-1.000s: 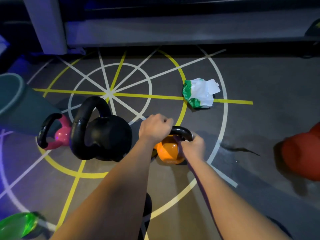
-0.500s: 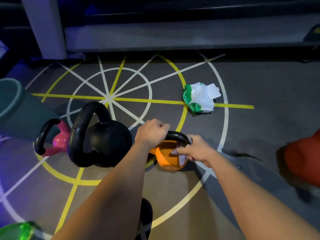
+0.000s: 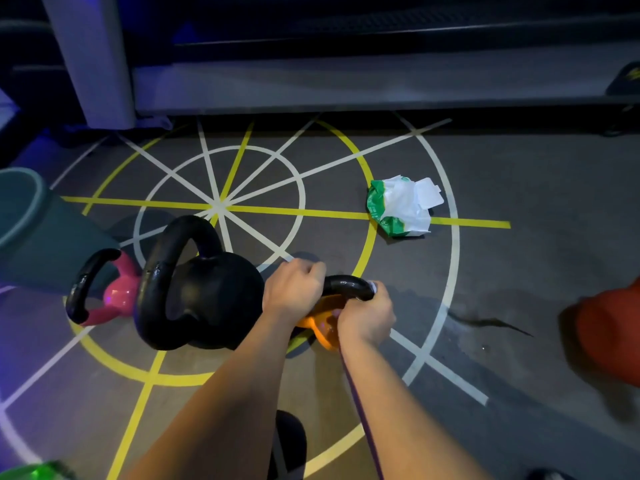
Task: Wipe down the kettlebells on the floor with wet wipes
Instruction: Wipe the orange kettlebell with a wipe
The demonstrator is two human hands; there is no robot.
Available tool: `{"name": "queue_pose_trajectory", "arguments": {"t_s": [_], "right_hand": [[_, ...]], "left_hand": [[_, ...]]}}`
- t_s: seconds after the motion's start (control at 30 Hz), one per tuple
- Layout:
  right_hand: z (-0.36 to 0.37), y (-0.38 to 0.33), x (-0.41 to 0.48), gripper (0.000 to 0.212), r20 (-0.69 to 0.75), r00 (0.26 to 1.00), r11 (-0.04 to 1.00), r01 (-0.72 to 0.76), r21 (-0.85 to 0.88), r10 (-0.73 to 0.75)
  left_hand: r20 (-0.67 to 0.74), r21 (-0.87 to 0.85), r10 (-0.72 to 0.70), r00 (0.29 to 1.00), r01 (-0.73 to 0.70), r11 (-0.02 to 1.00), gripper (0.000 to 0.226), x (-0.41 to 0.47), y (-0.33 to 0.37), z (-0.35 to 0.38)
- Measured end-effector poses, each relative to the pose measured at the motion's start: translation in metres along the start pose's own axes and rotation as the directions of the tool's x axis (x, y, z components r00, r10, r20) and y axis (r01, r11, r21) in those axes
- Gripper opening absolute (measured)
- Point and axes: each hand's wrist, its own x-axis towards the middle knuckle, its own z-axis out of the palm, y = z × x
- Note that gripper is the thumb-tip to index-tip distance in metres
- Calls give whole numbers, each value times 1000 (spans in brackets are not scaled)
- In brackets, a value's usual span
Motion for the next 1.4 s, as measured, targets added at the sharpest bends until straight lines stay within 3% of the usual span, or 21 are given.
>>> {"name": "queue_pose_trajectory", "arguments": {"t_s": [0.07,0.1,0.17,0.2,0.27,0.3,0.37,0.43,0.5,0.57,0.67,0.73,0.83,0.97,1.03,1.07,1.17,1.4], "right_hand": [[-7,2,17,28,207,977,997,62,-50,-51],[-13,1,28,24,359,931,995,90,-44,-68],[-29,-3,47,19,669,739,994,110,-8,-77],[-36,-7,56,27,774,630,991,129,-28,-60],[-49,-18,67,38,878,479,969,215,-121,3],[-52,-20,68,41,895,446,955,256,-151,22],[-53,-19,66,37,874,487,943,287,-170,10],[-46,-12,56,22,779,624,947,282,-151,-62],[-36,-3,39,15,608,787,966,228,-123,-108],[-26,5,21,23,394,912,980,171,-103,-118],[-20,6,0,25,169,984,998,59,28,-63],[-23,4,-5,24,155,988,988,-4,155,-20],[-37,8,3,22,338,936,992,60,113,-95],[-61,7,34,27,724,683,992,123,18,-97],[-72,4,43,34,820,567,992,123,13,-81],[-76,4,45,38,836,544,994,111,10,-69],[-79,19,49,45,803,588,981,195,-19,-102],[-88,55,42,60,689,708,972,234,-22,-155]], "left_hand": [[18,27,-3,1000,2,1000,35,2,1,-4],[30,20,-4,1000,3,1000,35,4,1,-6],[56,16,5,998,-6,1000,33,6,0,-10],[65,10,15,998,-16,1000,34,7,-1,-11],[75,1,25,997,-25,1000,36,7,-3,-12],[74,-1,23,997,-23,1000,37,5,-3,-12],[71,-16,25,997,-24,1000,36,3,0,-11],[51,-55,7,999,-5,998,37,2,3,-10],[20,-70,6,1000,-4,998,37,1,5,-9],[-5,-55,26,1000,-26,998,37,-2,6,-7],[-38,14,65,997,-64,998,39,-10,9,-2],[-44,35,79,996,-77,996,40,-13,12,-1],[-40,31,83,996,-82,996,40,-13,12,-1],[-40,77,121,992,-118,990,40,-14,11,-1],[-55,101,149,987,-143,985,38,-16,12,1],[-66,109,158,985,-150,983,34,-18,13,3],[-119,103,195,974,-183,978,22,-20,13,9],[-186,140,303,935,-280,950,48,-24,27,22]]}}
